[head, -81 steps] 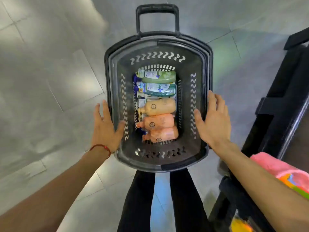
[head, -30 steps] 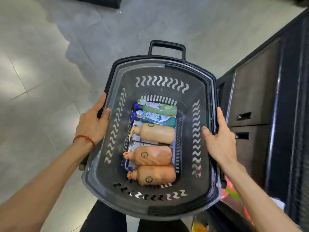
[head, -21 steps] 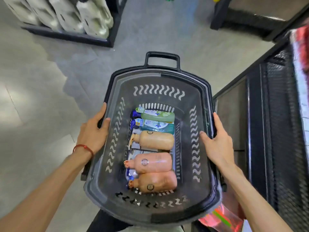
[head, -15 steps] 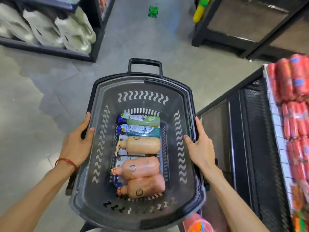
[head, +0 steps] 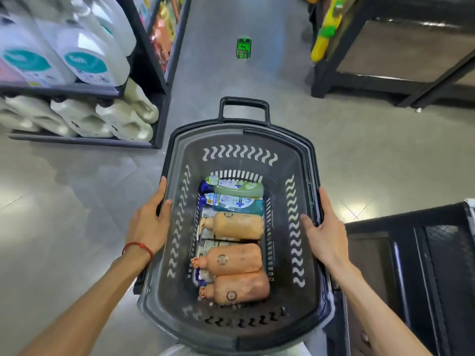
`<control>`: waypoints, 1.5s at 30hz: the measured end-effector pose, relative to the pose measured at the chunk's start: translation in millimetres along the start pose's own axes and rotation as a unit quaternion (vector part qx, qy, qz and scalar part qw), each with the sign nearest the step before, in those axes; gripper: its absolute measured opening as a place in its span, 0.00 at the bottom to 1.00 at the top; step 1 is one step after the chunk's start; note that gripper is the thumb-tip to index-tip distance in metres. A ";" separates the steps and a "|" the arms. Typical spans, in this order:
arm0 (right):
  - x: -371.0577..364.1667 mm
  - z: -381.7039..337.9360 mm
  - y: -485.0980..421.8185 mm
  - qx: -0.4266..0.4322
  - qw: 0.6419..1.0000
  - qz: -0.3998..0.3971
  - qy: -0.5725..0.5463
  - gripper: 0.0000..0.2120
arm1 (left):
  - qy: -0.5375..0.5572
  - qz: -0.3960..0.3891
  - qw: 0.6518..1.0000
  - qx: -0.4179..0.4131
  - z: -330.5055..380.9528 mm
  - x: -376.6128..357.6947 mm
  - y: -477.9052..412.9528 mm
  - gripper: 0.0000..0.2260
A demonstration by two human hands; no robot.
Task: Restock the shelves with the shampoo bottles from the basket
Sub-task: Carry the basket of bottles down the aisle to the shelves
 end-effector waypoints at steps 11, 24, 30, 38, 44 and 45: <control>62.9 -110.5 -304.7 0.061 0.998 -0.006 -0.006 0.37 | 0.019 0.051 0.998 0.022 138.6 -33.2 -242.5 0.25; 96.1 -271.9 -634.0 0.076 0.996 0.027 0.037 0.38 | 0.089 0.045 0.995 -0.013 262.2 -54.4 -595.7 0.24; 110.0 -363.6 -763.6 0.084 0.995 0.044 0.020 0.39 | 0.087 0.066 0.994 -0.009 315.1 -33.6 -736.7 0.25; 99.4 -455.3 -968.6 0.079 0.997 0.026 0.004 0.40 | 0.070 0.077 0.995 -0.001 379.8 -31.0 -943.1 0.24; 98.7 -527.3 -1091.9 0.062 0.998 0.016 -0.004 0.40 | 0.065 0.049 0.997 0.011 418.1 -22.3 -1092.7 0.24; 100.5 -539.9 -1112.2 0.060 0.998 0.017 -0.006 0.40 | 0.065 0.047 0.997 0.004 426.0 -20.1 -1116.5 0.24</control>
Point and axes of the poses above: each hand's wrist, its own y-axis away from the middle knuckle, its own x-axis out of the back of the hand, z = x × y, the point moved 3 cm from there along -y, towards the middle knuckle, and after that the axes turned 9 degrees about y, right-handed, at the moved point
